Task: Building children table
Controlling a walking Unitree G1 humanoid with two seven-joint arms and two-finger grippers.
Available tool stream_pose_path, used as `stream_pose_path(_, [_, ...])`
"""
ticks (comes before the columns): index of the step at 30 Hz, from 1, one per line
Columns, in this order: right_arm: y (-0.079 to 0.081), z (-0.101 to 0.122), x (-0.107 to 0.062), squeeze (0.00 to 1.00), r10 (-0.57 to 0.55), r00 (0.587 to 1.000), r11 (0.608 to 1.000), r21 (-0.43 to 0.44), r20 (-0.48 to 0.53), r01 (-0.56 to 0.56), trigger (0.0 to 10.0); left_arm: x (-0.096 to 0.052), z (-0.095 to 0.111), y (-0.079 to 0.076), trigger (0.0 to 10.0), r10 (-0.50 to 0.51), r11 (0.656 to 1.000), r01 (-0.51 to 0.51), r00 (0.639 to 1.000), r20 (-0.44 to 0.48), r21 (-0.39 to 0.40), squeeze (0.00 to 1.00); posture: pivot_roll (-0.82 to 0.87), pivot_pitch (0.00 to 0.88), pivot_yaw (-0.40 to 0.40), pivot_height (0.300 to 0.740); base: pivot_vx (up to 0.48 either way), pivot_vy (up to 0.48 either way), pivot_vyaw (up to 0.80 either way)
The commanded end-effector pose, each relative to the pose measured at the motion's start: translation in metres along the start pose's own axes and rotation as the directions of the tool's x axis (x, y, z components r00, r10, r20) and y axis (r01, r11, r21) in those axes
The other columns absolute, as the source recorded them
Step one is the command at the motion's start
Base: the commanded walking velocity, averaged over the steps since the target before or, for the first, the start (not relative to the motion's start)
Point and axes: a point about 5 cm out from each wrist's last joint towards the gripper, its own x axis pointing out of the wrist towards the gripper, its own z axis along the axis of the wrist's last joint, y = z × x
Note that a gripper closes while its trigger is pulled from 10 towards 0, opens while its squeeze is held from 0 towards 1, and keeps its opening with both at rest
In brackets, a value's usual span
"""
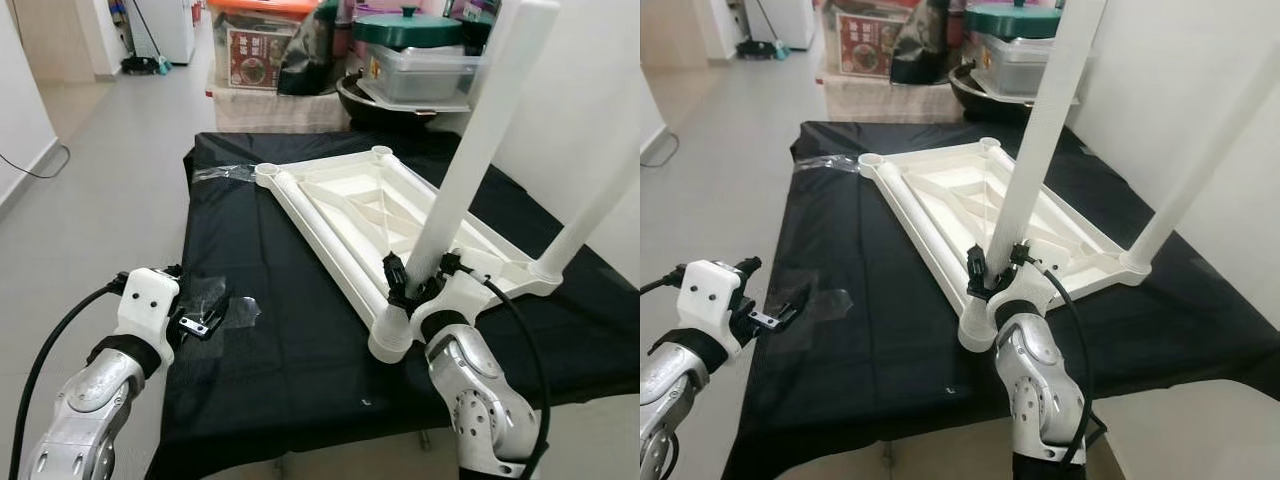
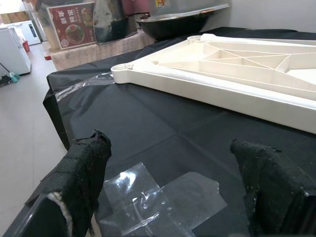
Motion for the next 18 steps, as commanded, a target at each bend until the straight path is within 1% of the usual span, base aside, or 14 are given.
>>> stream_pose_path(1, [-0.005, 0.01, 0.0, 1.0, -0.019, 0.999, 1.0, -0.001, 0.045, 0.019, 10.0, 0.002, -0.004, -0.003, 10.0, -0.018, 1.0, 0.018, 1.0, -0.008, -0.017, 0.0, 0.04, 0.0, -0.096, 0.74, 0.0, 0.0, 0.0])
stream_pose_path(2, [-0.003, 0.015, 0.0, 1.0, 0.003, 0.998, 1.0, -0.014, 0.065, -0.002, 10.0, 0.002, -0.004, -0.004, 10.0, -0.02, 1.0, 0.02, 1.0, -0.007, -0.017, 0.0, 0.04, 0.0, -0.094, 0.74, 0.0, 0.0, 0.0])
stream_pose_path(7, [-0.001, 0.018, 0.0, 1.0, 0.018, 0.997, 1.0, -0.023, 0.077, -0.016, 10.0, 0.002, -0.004, -0.004, 10.0, -0.022, 1.0, 0.022, 1.0, -0.007, -0.017, 0.0, 0.04, 0.0, -0.094, 0.74, 0.0, 0.0, 0.0])
stream_pose_path(9, [0.001, 0.029, 0.0, 1.0, 0.076, 0.991, 0.996, -0.056, 0.109, -0.07, 10.0, 0.003, -0.004, -0.005, 10.0, -0.025, 1.0, 0.025, 1.0, -0.005, -0.018, 0.0, 0.03, 0.0, -0.095, 0.74, 0.0, 0.0, 0.0])
stream_pose_path(10, [0.001, 0.029, 0.0, 1.0, 0.076, 0.991, 0.996, -0.056, 0.109, -0.07, 10.0, 0.003, -0.004, -0.005, 10.0, -0.025, 1.0, 0.025, 1.0, -0.005, -0.018, 0.0, 0.03, 0.0, -0.095, 0.74, 0.0, 0.0, 0.0])
stream_pose_path(12, [0.001, 0.035, 0.001, 1.0, 0.121, 0.985, 0.99, -0.085, 0.12, -0.111, 10.0, 0.003, -0.004, -0.005, 10.0, -0.028, 0.999, 0.028, 1.0, -0.002, -0.02, 0.0, 0.03, 0.0, -0.094, 0.74, 0.0, 0.0, 0.0])
stream_pose_path(17, [-0.001, 0.04, 0.002, 1.0, 0.169, 0.979, 0.981, -0.119, 0.117, -0.155, 10.0, 0.004, -0.004, -0.006, 10.0, -0.031, 0.999, 0.031, 1.0, 0.0, -0.022, 0.0, 0.03, 0.0, -0.097, 0.74, 0.0, 0.0, 0.0])
stream_pose_path(18, [-0.002, 0.041, 0.002, 0.25, 0.196, 0.975, 0.974, -0.136, 0.108, -0.181, 10.0, 0.004, -0.004, -0.007, 10.0, -0.033, 0.999, 0.033, 0.999, 0.0, -0.024, 0.0, 0.03, 0.0, -0.097, 0.74, 0.0, 0.0, 0.0])
